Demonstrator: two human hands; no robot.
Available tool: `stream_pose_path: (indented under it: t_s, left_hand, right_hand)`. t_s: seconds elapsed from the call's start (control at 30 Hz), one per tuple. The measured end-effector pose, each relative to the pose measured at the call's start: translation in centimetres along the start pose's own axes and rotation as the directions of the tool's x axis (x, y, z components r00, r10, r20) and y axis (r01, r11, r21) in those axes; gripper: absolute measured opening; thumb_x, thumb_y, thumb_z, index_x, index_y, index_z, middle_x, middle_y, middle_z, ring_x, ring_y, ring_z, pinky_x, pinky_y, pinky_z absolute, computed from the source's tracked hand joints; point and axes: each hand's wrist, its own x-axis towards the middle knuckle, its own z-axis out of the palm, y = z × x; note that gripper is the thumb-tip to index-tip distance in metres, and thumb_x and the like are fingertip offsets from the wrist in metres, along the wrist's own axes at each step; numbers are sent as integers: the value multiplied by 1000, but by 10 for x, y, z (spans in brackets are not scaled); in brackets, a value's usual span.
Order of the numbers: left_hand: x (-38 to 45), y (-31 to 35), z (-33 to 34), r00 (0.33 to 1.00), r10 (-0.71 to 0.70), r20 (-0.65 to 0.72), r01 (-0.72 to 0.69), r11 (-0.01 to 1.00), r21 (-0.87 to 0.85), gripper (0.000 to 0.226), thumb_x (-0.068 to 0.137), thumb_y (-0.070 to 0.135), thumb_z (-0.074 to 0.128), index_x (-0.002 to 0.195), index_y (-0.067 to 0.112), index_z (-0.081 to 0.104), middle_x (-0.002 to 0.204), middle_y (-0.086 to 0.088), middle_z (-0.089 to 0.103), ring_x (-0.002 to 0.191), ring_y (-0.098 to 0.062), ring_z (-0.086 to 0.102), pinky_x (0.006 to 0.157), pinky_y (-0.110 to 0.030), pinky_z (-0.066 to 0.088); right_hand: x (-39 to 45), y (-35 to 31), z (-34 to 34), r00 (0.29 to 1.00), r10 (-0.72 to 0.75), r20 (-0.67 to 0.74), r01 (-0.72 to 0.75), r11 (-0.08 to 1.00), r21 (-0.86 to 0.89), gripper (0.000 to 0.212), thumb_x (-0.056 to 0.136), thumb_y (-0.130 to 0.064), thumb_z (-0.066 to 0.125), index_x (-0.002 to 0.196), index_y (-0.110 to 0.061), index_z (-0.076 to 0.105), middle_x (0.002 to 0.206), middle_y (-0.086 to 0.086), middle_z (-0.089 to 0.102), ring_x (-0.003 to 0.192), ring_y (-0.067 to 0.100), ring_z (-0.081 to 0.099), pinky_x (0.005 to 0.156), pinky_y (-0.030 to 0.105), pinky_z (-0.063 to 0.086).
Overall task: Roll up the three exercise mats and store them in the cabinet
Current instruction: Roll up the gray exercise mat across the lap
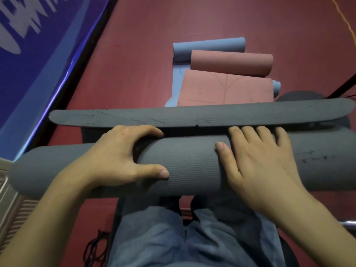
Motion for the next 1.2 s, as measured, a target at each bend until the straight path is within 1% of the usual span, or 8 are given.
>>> stream_pose_path:
  t_s: [0.2,0.4,0.5,0.67,0.83,1.03,1.1,1.2]
  left_hand:
    - [-4,7,2,1000,9,-9,-8,989,148,76,76,84,45,142,47,50,142,29,54,131,-7,54,103,-47,50]
    - [-2,23,13,985,-65,158,-12,897,443,154,37,104,48,163,24,11,162,7,29,146,-16,31,123,-38,26]
    - [7,18,22,987,-69,148,-13,869,495,164,30,103,56,161,20,5,157,5,31,143,-18,31,123,-41,24]
    - [14,12,19,991,-12,131,-49,889,456,152,29,100,58,157,26,20,145,10,47,131,-15,48,112,-39,39]
    - [13,24,5,980,-6,199,-82,899,429,119,27,90,71,129,37,41,114,17,62,100,-10,61,89,-36,50]
    - [2,39,-5,839,-75,540,-61,972,229,102,18,84,82,109,46,56,96,26,67,86,1,64,80,-28,56]
    - [-2,36,6,809,-64,584,-47,984,174,97,22,81,85,107,44,57,98,26,67,89,3,64,82,-29,56]
    - [0,24,10,851,6,525,-42,998,56,99,28,80,87,117,46,59,107,29,67,97,6,64,87,-28,55]
  right_hand:
    - [22,-2,4,999,16,-39,-15,1000,18,55,99,-52,18,101,-20,63,101,5,67,100,32,57,99,49,37]
    - [39,-1,0,998,-57,-9,57,996,62,58,100,-53,15,87,-23,62,92,-4,70,89,24,62,89,41,38]
    - [50,1,2,996,-76,-40,80,991,104,54,100,-53,22,78,-22,60,80,-3,66,76,22,55,82,39,33]
    - [58,2,2,995,-86,-44,90,989,115,57,98,-54,20,76,-20,60,73,4,64,73,29,54,78,40,30]
    - [54,7,-13,983,-172,65,163,979,124,62,100,-58,21,78,-17,63,78,8,63,74,30,57,71,38,33]
    - [27,16,-24,853,-148,501,51,978,202,67,99,-67,26,96,-14,68,103,11,64,94,33,59,81,38,45]
    - [22,16,-21,879,-140,456,52,978,201,66,97,-69,31,83,-14,65,89,7,61,86,31,60,74,38,45]
    - [30,15,-19,945,-129,302,89,986,143,60,98,-66,34,79,-16,60,81,6,53,83,35,57,69,39,41]
